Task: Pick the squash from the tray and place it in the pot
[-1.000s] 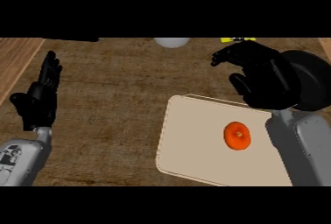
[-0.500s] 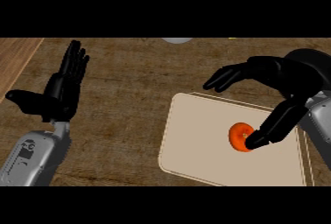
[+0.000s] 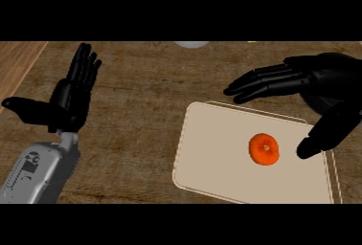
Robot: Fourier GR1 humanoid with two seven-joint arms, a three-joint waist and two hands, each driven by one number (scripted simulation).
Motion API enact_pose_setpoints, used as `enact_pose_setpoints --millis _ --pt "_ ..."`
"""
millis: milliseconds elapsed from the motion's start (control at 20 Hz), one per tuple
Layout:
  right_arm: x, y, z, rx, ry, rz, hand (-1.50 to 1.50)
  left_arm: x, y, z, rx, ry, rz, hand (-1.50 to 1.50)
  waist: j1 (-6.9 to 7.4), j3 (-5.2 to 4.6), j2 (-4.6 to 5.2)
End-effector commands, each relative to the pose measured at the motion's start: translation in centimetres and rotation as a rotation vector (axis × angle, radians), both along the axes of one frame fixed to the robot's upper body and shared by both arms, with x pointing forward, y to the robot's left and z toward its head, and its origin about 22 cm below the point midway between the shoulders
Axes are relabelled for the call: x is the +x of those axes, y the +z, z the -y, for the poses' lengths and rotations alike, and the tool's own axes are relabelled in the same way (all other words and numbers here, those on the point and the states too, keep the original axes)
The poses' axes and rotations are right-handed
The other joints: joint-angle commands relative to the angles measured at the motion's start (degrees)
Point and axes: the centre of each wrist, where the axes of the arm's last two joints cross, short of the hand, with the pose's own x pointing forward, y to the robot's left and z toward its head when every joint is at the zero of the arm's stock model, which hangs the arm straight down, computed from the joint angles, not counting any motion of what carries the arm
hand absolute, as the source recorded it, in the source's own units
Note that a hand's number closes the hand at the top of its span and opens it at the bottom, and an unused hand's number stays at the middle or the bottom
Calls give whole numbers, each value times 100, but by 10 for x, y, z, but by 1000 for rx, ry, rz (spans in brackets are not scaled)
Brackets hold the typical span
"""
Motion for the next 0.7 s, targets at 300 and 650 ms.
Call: enact_pose_setpoints --millis 300,650 --pt "-5 -28 -15 -279 277 96 -150 -4 -8 -9 -3 13 -3 0 -113 -21 -72" --pt "8 -91 -7 -423 297 130 -150 -9 -19 -19 -4 45 -8 0 -224 -36 -119"
